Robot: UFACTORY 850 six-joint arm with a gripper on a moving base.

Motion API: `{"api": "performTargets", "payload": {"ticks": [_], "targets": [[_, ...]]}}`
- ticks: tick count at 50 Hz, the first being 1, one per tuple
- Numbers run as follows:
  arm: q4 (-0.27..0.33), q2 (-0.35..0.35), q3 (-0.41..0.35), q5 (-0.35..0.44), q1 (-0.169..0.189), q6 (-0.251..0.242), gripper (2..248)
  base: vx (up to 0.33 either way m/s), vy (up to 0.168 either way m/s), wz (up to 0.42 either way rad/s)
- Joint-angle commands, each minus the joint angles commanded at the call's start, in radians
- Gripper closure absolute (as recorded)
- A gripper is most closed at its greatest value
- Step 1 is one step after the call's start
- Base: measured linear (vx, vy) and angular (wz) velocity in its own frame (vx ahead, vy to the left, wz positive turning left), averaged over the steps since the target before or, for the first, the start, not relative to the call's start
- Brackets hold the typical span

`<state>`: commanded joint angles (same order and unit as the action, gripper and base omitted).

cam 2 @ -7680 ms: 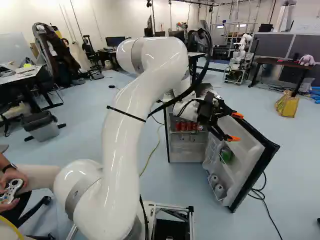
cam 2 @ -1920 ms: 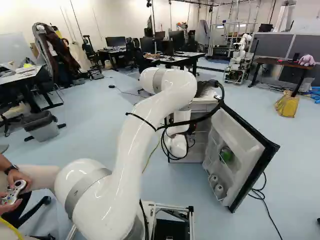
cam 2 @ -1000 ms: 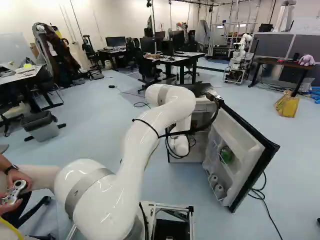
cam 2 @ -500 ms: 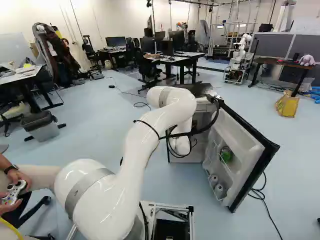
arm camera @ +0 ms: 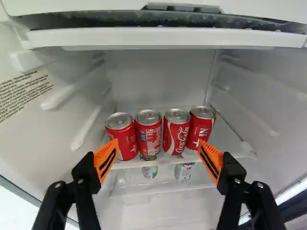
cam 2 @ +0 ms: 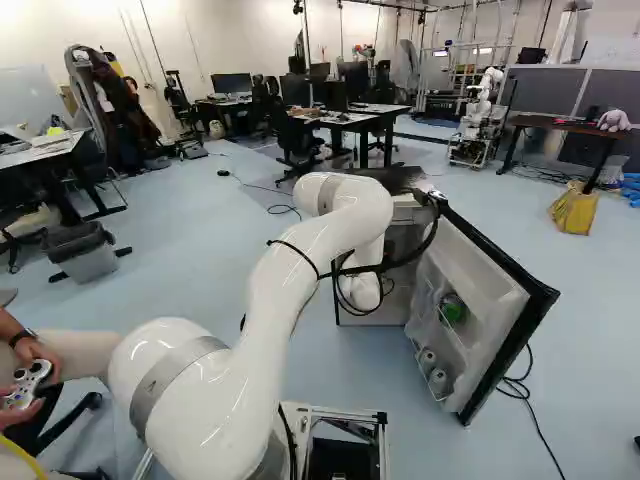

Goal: Grab a drink from the fridge

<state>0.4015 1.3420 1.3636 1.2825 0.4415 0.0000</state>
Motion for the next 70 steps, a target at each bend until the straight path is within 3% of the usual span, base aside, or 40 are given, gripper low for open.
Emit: {"api": "performTargets", "payload": {"ticks": [10,11,20,21,25,26,62,67,68,70], "targets": [[0.0,0.0,0.0,0.0,0.0,0.0,40,0.0,0.0,0.0],[0.0,0.0,0.0,0.0,0.0,0.0,52,0.0,0.0,0.0],[0.0,0.0,0.0,0.0,0.0,0.0,64,0.0,0.0,0.0],[0.0,0.0,0.0,0.0,0.0,0.0,77,0.0,0.0,0.0],[0.0,0.0,0.0,0.0,0.0,0.0,77,0.0,0.0,0.0],[0.0,0.0,0.0,0.0,0.0,0.0,89,0.0,0.0,0.0],[0.0,0.0,0.0,0.0,0.0,0.0,89,0.0,0.0,0.0],[0.0,0.0,0.0,0.0,0.0,0.0,92,0.0,0.0,0.0],[0.0,0.0,0.0,0.0,0.0,0.0,106,0.0,0.0,0.0],[0.0,0.0,0.0,0.0,0.0,0.0,106,0.0,0.0,0.0]]}}
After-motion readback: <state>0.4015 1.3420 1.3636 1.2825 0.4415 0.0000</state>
